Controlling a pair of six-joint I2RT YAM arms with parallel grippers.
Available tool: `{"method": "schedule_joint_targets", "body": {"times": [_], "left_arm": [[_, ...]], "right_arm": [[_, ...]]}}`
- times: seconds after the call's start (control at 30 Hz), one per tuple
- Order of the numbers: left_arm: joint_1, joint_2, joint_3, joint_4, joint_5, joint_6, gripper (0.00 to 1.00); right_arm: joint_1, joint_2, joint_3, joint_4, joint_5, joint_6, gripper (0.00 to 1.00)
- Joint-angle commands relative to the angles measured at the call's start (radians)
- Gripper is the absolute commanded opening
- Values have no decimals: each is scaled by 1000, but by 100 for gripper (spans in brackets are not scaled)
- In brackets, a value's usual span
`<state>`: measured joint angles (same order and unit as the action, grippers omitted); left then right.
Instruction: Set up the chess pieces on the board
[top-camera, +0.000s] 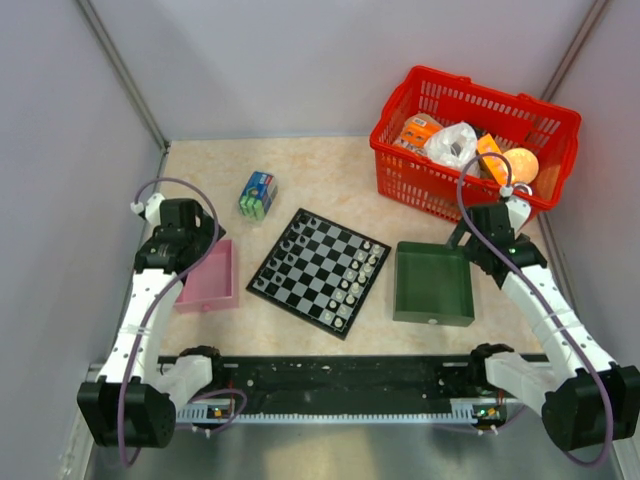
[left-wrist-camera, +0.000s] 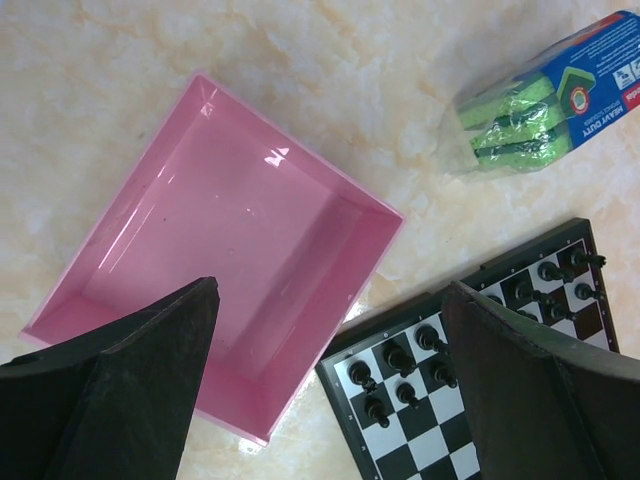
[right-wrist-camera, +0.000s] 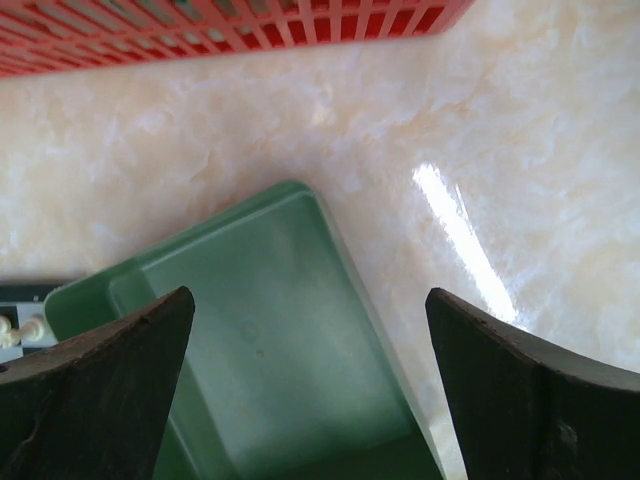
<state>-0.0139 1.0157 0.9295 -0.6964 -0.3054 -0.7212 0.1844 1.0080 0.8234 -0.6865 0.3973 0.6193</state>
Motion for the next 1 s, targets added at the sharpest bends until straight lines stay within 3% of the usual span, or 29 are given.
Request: {"method": "schedule_joint_targets", "body": {"times": [0.0, 0.3, 0.7, 0.97], "left_arm": [[6, -38, -30, 29, -43, -23, 99], [5, -34, -37, 31, -87, -60, 99], [6, -52, -64, 31, -112, -61, 99], [6, -124, -124, 104, -224, -58, 99]], "right_arm": [[-6, -29, -16, 90, 124, -61, 99], [-3, -91, -188, 387, 156, -222, 99], [-2, -103, -309, 548, 87, -358, 99], [-3, -123, -400, 741, 155, -457, 99]]}}
